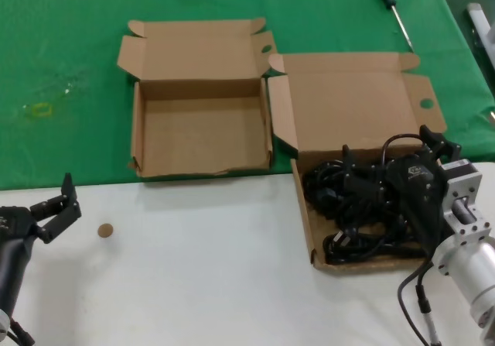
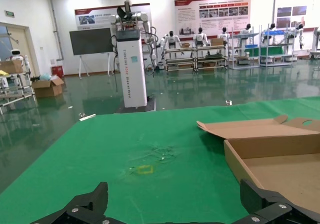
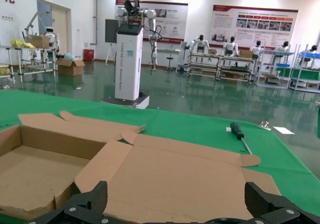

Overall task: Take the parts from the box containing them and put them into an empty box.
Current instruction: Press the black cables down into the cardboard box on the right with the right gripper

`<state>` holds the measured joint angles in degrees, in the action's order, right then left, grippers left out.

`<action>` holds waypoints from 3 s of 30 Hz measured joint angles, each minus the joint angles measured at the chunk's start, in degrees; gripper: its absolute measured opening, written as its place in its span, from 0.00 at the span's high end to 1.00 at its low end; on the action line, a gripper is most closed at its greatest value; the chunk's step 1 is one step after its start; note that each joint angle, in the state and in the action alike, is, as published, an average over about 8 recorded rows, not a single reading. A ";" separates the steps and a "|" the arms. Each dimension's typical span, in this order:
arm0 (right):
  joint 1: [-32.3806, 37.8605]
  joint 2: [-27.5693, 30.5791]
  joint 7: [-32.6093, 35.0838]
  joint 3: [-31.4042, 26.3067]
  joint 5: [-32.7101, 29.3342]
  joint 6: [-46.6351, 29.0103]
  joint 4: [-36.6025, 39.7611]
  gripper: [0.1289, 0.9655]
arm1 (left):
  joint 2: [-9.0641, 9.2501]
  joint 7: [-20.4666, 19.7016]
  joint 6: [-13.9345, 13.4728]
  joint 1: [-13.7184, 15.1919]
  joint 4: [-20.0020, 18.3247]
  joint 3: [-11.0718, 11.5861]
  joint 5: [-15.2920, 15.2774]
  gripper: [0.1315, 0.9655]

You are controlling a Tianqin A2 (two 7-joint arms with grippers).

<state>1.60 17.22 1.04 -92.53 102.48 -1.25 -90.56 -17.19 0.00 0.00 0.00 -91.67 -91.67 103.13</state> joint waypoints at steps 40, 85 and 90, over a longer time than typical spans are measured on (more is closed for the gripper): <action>3.99 16.02 13.09 1.28 2.08 -21.89 3.31 0.00 | 0.00 0.00 0.00 0.00 0.00 0.00 -0.01 0.78; 44.86 29.62 43.81 -21.75 -15.93 -64.50 26.43 0.00 | 0.00 -0.01 0.00 0.00 0.00 0.00 -0.01 0.98; 45.47 28.47 44.41 -22.61 -16.72 -64.14 27.28 0.03 | 0.00 -0.01 0.00 0.00 0.00 0.00 -0.01 0.98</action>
<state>47.07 45.69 45.45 -115.14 85.75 -65.39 -63.28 -17.19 -0.01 0.00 0.00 -91.67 -91.68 103.12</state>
